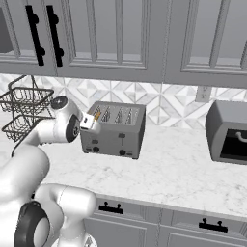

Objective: Start the toaster. Once the lever pops up, take the bread to the plate on the dining counter.

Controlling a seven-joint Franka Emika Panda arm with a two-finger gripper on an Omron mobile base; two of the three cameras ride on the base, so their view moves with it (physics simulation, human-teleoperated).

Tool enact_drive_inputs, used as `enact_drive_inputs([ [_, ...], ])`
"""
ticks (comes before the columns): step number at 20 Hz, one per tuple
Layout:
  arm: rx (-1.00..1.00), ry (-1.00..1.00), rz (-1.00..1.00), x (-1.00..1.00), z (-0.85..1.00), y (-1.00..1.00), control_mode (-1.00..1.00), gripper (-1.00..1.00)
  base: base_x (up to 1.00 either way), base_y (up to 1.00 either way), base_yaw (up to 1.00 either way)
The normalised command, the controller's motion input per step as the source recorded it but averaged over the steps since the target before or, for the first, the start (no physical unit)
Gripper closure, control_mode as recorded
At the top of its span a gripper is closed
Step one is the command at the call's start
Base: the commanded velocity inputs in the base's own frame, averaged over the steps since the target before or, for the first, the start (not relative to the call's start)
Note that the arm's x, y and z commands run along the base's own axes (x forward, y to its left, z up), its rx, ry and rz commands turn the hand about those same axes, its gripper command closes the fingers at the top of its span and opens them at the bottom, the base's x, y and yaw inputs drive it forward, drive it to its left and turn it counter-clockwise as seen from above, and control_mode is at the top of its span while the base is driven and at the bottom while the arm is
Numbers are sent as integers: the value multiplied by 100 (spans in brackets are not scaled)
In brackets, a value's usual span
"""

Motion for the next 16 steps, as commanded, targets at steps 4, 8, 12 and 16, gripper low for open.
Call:
enact_drive_inputs([
  [4, -2, -14, 7, 0, 89, 22, -100, 100, 0, 0, 0],
  [8, -5, -12, 9, 2, 71, 8, -100, 100, 0, 0, 0],
  [12, -12, -4, 12, 1, 23, 1, -100, -100, 0, 0, 0],
  [16, -11, -5, 7, 0, 9, 8, -100, -100, 0, 0, 0],
])
